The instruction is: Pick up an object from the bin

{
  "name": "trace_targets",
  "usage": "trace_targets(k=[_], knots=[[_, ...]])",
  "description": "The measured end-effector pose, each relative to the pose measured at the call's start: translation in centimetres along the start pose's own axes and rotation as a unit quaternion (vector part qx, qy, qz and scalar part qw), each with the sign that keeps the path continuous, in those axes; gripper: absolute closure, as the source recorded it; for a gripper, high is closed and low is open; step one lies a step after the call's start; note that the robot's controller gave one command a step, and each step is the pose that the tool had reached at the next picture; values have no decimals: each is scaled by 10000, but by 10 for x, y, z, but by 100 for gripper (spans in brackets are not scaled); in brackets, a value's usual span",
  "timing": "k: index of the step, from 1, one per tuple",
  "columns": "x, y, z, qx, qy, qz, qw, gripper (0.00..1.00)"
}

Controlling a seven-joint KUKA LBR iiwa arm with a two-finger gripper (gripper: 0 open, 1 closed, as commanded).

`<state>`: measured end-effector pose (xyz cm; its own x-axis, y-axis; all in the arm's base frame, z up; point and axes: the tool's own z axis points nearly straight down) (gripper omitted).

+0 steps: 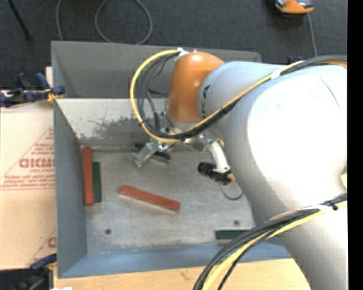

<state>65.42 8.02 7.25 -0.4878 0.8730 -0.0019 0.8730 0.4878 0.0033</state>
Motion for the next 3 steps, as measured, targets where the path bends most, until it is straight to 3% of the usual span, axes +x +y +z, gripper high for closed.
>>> trace_targets(k=[1, 2, 3], knots=[[-10, -7, 2, 12, 5, 770, 9970, 0], [-41, -29, 2, 26, 6, 1104, 9939, 0], [-117, -86, -51, 1, -30, 1535, 9881, 0]])
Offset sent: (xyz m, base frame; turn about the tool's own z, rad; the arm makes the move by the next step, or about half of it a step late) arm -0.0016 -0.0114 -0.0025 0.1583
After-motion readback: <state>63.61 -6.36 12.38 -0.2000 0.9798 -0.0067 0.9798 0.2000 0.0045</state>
